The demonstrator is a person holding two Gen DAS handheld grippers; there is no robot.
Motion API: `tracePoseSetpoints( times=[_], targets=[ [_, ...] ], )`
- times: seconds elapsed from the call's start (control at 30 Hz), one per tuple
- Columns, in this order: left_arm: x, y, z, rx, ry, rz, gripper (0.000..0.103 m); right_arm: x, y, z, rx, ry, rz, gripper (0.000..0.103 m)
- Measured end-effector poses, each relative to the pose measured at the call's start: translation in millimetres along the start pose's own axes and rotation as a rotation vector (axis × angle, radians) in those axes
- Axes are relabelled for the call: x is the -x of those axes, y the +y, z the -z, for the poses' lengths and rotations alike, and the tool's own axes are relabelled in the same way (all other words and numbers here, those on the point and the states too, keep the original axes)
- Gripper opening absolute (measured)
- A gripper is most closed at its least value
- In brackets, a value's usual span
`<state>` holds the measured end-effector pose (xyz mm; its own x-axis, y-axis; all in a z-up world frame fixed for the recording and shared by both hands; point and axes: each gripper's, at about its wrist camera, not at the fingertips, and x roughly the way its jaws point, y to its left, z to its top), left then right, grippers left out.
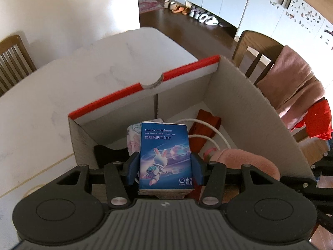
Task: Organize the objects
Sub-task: 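Carry the blue card box with the left gripper into the box, then open the left gripper to release the blue card box, then move the left gripper back to the cream plush doll on the table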
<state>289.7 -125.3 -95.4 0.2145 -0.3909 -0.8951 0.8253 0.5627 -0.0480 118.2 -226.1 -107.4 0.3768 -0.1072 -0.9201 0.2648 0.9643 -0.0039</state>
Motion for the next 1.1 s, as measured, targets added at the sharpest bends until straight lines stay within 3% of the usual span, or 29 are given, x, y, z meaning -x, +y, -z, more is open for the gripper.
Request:
tracePoseSetpoints(
  times=[0.3,0.4,0.47,0.7,1.1],
  targets=[
    [-8,-1,2,-0.004,0.030,0.009,0.051,-2,0,0,0.003,0.001,0.003,0.004],
    [-3,0,2,0.004,0.014,0.025,0.059,-2,1,1,0.005,0.001,0.006,0.004],
    [1,-1,3,0.003,0.001,0.021,0.070,-2,2,1,0.006,0.001,0.008,0.004],
    [19,6,7,0.032,-0.026,0.038,0.071,-2,3,1,0.010,0.001,0.013,0.004],
    [89,35,21,0.075,-0.129,0.080,0.071,-1,6,0,0.020,0.005,0.022,0.004]
  ],
)
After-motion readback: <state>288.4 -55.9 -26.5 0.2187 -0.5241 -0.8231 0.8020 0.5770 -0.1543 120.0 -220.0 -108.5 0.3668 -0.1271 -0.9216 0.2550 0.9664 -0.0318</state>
